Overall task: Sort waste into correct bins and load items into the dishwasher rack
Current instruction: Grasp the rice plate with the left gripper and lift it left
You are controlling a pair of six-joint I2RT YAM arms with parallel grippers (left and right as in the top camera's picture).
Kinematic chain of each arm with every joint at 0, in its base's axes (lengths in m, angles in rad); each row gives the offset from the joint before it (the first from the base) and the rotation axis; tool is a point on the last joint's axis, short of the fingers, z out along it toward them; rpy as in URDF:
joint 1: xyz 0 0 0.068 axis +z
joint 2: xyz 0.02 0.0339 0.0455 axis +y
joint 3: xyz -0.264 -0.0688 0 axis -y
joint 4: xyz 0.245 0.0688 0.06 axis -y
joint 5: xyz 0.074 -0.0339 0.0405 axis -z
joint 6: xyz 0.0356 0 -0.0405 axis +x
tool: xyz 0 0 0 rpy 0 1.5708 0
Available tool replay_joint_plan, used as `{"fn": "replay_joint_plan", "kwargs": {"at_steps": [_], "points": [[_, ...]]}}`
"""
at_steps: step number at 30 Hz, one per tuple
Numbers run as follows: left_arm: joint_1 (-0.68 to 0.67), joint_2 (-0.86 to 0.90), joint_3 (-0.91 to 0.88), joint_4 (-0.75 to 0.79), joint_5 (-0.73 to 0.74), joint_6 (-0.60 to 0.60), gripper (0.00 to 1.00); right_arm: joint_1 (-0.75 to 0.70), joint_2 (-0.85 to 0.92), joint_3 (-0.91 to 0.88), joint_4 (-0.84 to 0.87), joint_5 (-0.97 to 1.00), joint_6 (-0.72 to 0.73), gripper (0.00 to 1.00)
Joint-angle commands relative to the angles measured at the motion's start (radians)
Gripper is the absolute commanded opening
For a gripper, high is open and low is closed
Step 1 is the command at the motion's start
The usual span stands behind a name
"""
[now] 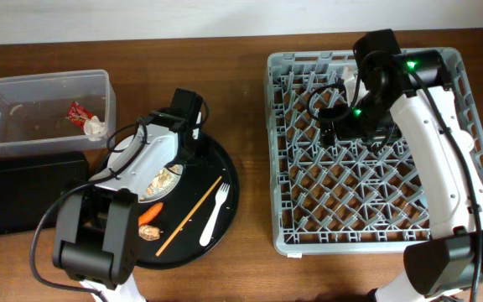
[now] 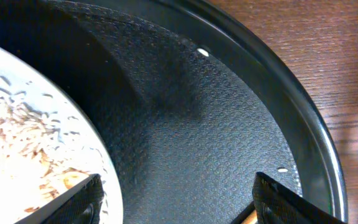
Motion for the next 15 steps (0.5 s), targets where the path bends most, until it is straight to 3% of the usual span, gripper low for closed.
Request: {"fn": "replay_joint_plan", "kwargs": {"at_steps": [1,9,15], "points": [[-0.002,0.01,0.002,0.011,-0.026,0.015,0.76,-0.001,0.004,-0.005,0.0,0.019,-0.008,0.99],[-0.004,0.1,0.002,0.05,0.005,0.012,0.76,-0.001,0.004,-0.005,0.0,0.019,-0.008,0.99],[-0.004,0.101,0.001,-0.013,-0.03,0.011,0.74,-0.001,0.004,-0.005,0.0,0.019,-0.008,0.99]]}}
